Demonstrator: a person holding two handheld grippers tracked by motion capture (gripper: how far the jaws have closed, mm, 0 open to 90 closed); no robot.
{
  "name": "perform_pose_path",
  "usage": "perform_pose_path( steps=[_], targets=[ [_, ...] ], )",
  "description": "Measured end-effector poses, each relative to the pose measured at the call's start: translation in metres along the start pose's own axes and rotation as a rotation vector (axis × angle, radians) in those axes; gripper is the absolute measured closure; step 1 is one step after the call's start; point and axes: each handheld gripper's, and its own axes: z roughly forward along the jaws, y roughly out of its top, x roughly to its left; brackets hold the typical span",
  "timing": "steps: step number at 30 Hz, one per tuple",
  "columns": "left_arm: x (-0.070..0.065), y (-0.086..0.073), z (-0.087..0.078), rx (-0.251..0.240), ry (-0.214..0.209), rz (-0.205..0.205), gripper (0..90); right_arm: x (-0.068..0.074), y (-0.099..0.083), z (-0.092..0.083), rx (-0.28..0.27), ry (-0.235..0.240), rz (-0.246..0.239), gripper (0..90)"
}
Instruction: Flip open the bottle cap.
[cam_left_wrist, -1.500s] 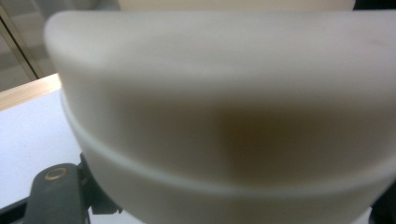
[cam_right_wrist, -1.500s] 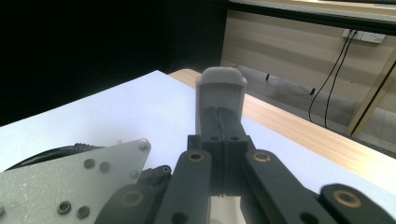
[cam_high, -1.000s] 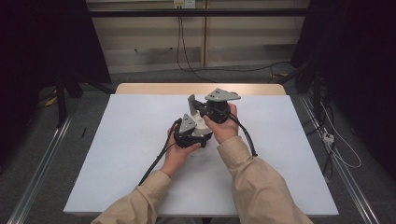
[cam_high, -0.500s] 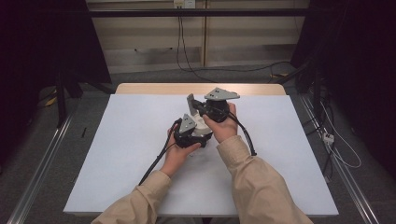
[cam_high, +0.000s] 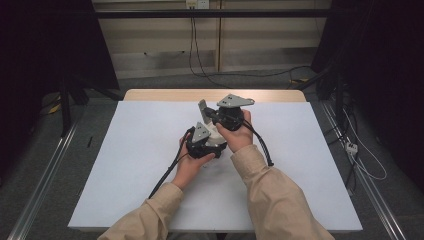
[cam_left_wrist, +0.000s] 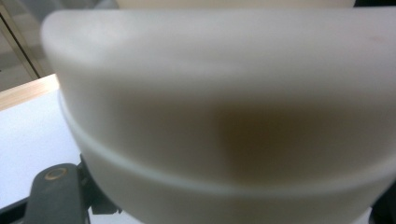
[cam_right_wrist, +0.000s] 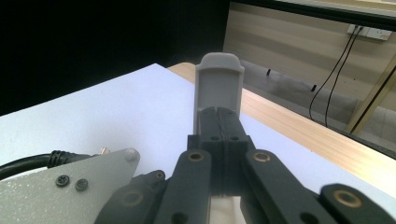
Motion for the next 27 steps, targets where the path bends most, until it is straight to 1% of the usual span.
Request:
perform_pose_path(
  steps=[16,18,19,21,22,27],
  targets=[
    [-0.0001,0.0,0.0,0.001,0.001,-0.002,18.7,-0.0004,-0.0023,0.0054,0.006,-0.002,0.003,90.0],
    [-0.0011,0.0,0.0003,0.001,-0.001,0.001,18.8,-0.0003,-0.0032,0.0069,0.016,-0.005,-0.004,90.0],
    [-0.0013,-0.0002,0.0002,-0.001,0.004,-0.009,18.7,-0.0003,-0.0035,0.0073,0.015,-0.004,-0.002,90.0],
    [-0.0013,-0.0002,0.0002,0.0,0.004,-0.008,18.7,0.0,-0.0032,0.0076,0.013,-0.003,-0.002,90.0],
    [-0.0005,0.0,0.0002,0.001,0.003,0.0,18.8,0.0003,-0.0029,0.0077,0.014,-0.003,-0.006,90.0],
    [-0.0003,0.0,0.0002,0.001,0.003,-0.002,18.8,0.0001,-0.0022,0.0084,0.019,-0.003,-0.01,90.0]
  ],
)
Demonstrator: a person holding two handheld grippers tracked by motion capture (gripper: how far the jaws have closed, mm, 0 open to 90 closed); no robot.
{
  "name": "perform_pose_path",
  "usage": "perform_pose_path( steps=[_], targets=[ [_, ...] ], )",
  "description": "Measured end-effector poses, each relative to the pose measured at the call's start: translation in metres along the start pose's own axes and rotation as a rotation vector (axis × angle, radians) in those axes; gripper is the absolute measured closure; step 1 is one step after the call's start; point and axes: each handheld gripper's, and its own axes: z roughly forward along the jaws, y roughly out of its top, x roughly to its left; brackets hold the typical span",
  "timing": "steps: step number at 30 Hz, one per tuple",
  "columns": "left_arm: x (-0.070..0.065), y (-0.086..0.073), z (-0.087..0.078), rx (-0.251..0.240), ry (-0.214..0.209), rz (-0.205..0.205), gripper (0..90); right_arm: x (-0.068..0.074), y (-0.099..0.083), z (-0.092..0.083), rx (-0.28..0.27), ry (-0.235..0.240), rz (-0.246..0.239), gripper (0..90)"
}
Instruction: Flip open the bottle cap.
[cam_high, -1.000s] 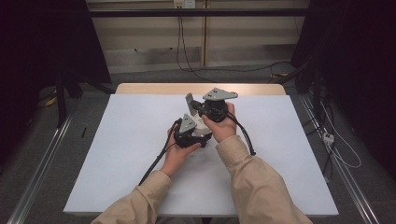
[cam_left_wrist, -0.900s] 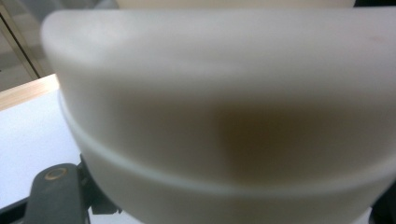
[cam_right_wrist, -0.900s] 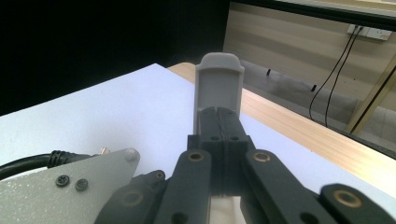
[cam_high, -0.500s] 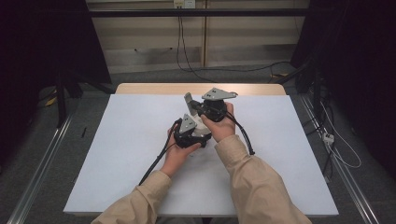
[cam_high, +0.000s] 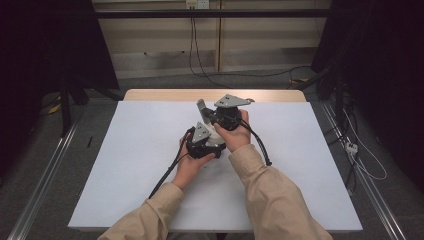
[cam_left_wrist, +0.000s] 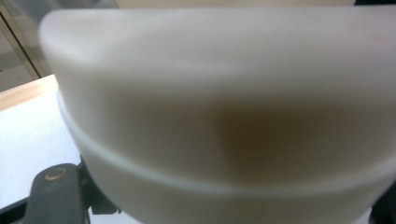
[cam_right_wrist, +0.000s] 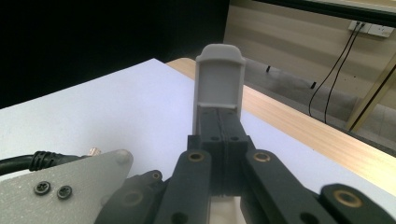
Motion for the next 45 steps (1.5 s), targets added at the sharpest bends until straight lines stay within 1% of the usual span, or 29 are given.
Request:
perform_pose_path(
  steps=[5,25,31,37,45],
  targets=[
    [0.0,0.0,0.0,0.001,-0.003,-0.008,18.7,-0.001,0.0,0.001,0.004,-0.002,0.002,90.0],
    [0.0,0.0,0.0,0.002,0.003,-0.003,18.7,-0.003,0.001,0.007,0.004,-0.002,0.008,90.0],
    [0.0,0.0,0.0,0.002,0.002,-0.005,18.7,-0.003,0.001,0.009,0.01,0.0,0.003,90.0],
    [0.0,0.0,0.0,0.002,0.003,-0.006,18.7,-0.004,0.001,0.012,0.016,0.005,0.014,90.0],
    [-0.001,0.0,0.0,0.003,0.003,-0.004,18.7,-0.004,0.0,0.014,0.023,0.007,0.016,90.0]
  ],
)
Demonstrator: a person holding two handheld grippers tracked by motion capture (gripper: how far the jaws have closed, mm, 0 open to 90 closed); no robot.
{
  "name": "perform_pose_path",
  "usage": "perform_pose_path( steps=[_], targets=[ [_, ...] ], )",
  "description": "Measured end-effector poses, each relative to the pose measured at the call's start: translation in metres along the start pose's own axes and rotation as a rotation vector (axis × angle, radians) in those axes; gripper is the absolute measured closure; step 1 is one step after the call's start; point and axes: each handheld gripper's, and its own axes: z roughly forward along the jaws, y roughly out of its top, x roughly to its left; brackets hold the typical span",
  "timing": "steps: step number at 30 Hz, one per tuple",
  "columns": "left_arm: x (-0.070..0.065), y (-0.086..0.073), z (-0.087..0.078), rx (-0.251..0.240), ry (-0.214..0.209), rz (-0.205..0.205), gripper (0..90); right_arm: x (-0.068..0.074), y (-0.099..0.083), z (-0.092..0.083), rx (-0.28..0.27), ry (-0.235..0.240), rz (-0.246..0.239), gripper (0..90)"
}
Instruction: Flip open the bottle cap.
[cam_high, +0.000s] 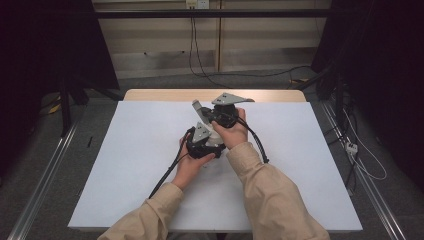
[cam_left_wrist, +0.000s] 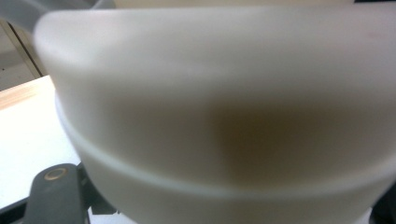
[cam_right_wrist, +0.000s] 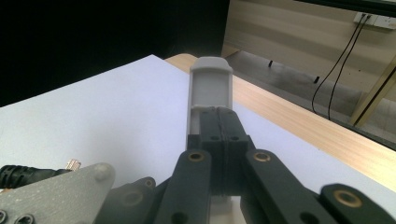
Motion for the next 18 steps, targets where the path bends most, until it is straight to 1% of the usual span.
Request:
perform_pose_path(
  steps=[9,15,18],
  targets=[
    [-0.0004,0.0,0.0002,0.0,-0.002,0.0,18.6,-0.0005,-0.0001,0.0018,0.009,0.006,0.002,90.0],
    [-0.0007,0.0,0.0001,0.002,0.002,0.004,18.6,0.0002,-0.0005,0.0043,0.011,0.007,0.0,90.0],
    [-0.001,-0.0001,-0.0001,0.003,0.007,0.0,18.5,0.0006,-0.0003,0.0055,0.012,0.007,-0.001,90.0]
  ],
)
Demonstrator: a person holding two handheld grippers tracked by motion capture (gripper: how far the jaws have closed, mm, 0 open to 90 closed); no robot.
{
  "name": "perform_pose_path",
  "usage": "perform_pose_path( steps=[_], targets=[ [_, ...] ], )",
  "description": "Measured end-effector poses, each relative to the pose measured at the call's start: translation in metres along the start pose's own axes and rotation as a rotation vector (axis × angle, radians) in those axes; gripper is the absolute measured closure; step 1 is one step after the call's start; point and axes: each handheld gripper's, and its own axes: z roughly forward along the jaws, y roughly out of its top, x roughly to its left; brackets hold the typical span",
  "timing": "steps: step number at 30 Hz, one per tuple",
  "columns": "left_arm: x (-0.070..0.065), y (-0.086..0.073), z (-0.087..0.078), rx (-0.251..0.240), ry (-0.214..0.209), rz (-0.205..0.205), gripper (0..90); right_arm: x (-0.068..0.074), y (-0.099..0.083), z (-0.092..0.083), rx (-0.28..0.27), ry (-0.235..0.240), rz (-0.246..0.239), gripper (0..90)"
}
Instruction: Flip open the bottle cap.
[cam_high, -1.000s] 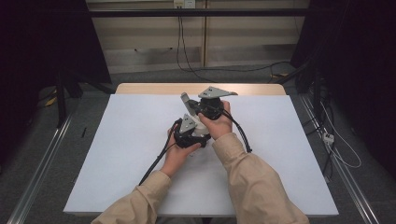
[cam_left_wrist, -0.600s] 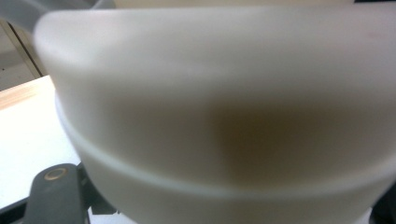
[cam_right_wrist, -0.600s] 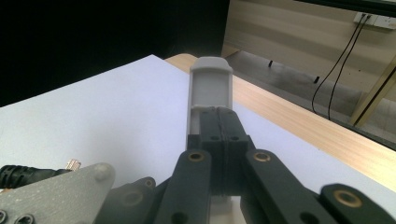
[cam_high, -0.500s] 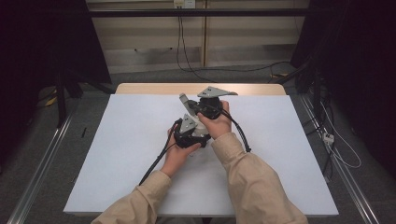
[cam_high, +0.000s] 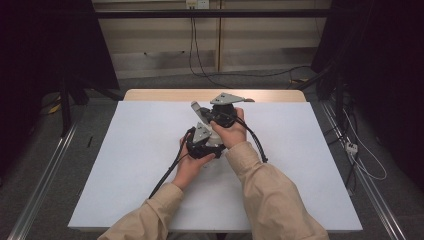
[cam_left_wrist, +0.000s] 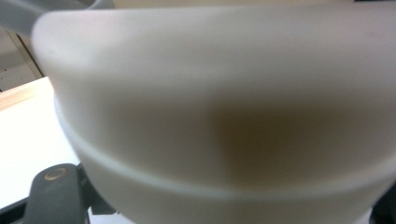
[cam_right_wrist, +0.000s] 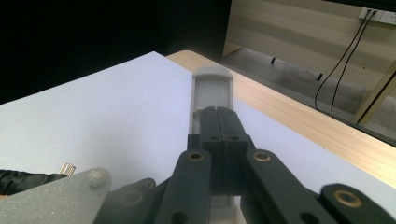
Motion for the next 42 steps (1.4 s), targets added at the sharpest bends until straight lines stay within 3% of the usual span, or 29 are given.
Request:
perform_pose_path(
  steps=[17,28,33,41,42],
  targets=[
    [-0.0005,0.0002,0.0,0.002,0.009,0.018,18.5,0.0025,-0.0007,0.0054,0.021,-0.003,-0.022,90.0],
    [-0.0008,0.0,0.0001,0.001,0.011,0.004,18.3,0.0023,0.0005,0.0074,0.039,0.003,-0.014,90.0],
    [0.0015,0.0003,0.0003,0.004,-0.021,0.005,18.2,0.0016,0.0007,0.0079,0.043,0.007,-0.004,90.0],
    [0.0027,0.0004,-0.0004,-0.001,-0.024,0.0,17.9,0.0011,0.0011,0.0051,0.043,-0.004,-0.03,87.3],
    [0.0016,0.0001,-0.0007,-0.004,-0.006,-0.015,17.9,0.0013,0.0012,0.0048,0.039,-0.007,-0.03,86.2]
  ],
)
